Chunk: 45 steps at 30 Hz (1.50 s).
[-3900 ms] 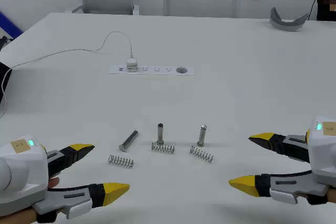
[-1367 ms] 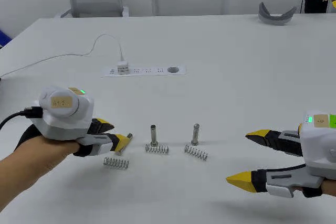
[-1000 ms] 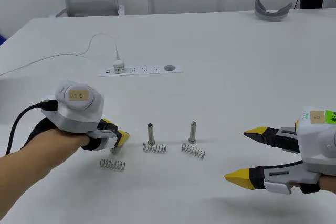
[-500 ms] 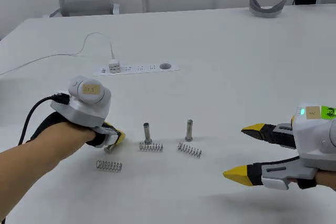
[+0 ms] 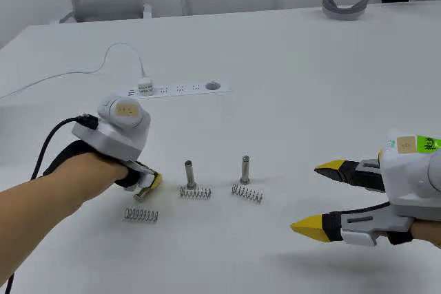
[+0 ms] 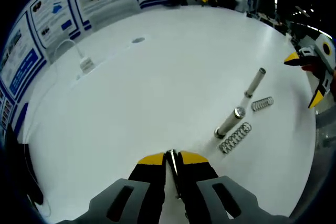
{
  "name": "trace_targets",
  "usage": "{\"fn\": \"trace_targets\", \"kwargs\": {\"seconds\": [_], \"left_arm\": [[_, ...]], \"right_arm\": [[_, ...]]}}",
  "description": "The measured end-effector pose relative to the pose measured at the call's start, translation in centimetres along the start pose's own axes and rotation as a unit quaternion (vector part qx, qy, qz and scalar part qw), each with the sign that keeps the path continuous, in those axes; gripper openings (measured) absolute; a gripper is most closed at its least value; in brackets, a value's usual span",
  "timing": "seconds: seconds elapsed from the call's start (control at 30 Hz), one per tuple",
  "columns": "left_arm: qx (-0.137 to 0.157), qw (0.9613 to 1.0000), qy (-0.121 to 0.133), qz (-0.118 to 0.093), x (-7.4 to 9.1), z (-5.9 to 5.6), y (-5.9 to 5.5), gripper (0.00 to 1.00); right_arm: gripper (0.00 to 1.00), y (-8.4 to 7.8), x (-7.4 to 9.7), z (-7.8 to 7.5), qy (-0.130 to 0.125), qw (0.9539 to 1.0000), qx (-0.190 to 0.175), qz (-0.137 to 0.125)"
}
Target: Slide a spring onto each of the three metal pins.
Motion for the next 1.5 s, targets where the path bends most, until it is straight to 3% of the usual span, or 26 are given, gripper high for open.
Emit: {"fn": "trace_targets", "kwargs": {"seconds": [0.47,0.73,0.97,1.5], "left_arm": [[-0.001,0.9997,0.013,0.019,-0.1,-0.1,0.2,0.08],[0.027,0.9994,0.009,0.019,0.3,0.1,-0.1,0.07],[0.041,0.9991,0.009,0.0,1.5,0.6,0.1,0.07],[0.06,0.9971,0.013,-0.045,4.5,0.6,0.1,0.07]], "right_arm": [[0.65,0.0,-0.1,0.1,0.002,1.0,0.0,0.001],[0.65,0.0,0.0,0.1,0.001,1.0,0.001,0.001],[0.65,-0.1,-0.2,0.2,0.004,1.0,0.003,0.005],[0.65,0.2,-0.3,0.4,0.008,0.9999,0.007,0.005]]}}
Point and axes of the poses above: the centre of the closed fingertips' face, and the gripper's own axes: x roughly backward along the fingers, z roughly to its left, y roughly out of its top, the point moved 5 cm from there along x, roughly backward along the fingers
